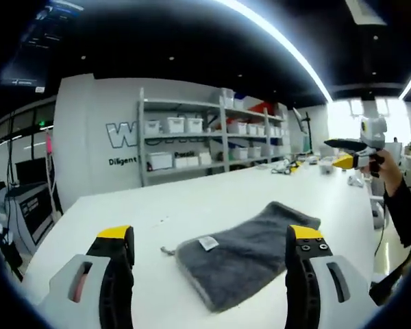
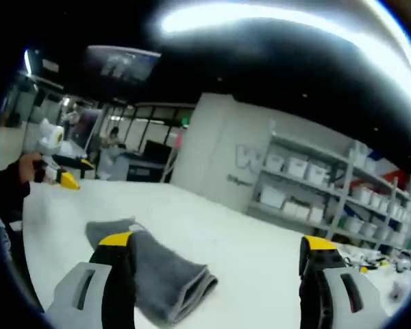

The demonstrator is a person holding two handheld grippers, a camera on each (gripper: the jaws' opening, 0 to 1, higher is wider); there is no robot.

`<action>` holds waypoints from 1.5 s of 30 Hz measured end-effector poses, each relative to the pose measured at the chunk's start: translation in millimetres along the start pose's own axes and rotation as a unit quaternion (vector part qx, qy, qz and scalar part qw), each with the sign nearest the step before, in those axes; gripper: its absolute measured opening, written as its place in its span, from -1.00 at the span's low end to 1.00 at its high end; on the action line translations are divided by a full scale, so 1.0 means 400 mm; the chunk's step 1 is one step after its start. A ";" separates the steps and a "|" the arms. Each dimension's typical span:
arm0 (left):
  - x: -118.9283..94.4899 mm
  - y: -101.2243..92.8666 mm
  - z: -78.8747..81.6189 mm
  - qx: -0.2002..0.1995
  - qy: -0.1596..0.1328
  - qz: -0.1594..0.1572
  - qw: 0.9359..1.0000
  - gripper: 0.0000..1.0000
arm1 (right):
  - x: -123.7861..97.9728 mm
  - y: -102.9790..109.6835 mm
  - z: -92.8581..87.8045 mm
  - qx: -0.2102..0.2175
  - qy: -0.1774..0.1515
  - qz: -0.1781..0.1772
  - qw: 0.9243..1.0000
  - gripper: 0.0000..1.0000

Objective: Open the folded towel by lifting each exposed corner and separating the folded layers until the towel lies flat within the target outline without major curled edges

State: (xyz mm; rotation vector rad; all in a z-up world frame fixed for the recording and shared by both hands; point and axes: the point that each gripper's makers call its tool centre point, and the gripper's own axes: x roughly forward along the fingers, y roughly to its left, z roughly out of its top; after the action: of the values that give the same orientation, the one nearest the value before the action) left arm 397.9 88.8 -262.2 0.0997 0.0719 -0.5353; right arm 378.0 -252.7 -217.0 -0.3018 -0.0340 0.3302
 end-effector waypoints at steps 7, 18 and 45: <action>-0.032 0.012 -0.014 -0.010 0.008 -0.014 1.000 0.81 | -0.053 0.032 -0.073 0.020 0.012 -0.011 1.000 0.99; -0.034 0.045 -0.058 -0.004 0.032 -0.016 0.999 0.81 | -0.114 0.008 -0.121 0.056 0.022 -0.032 0.998 0.99; -0.011 0.054 -0.163 -0.039 0.085 -0.004 0.996 0.73 | -0.044 0.033 -0.201 0.065 0.070 -0.034 0.995 0.97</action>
State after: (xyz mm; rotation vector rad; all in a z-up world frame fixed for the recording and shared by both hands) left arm 402.5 116.8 -324.7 0.0679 0.2599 -0.5311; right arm 363.9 -269.4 -297.5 -0.1947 0.1154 0.2414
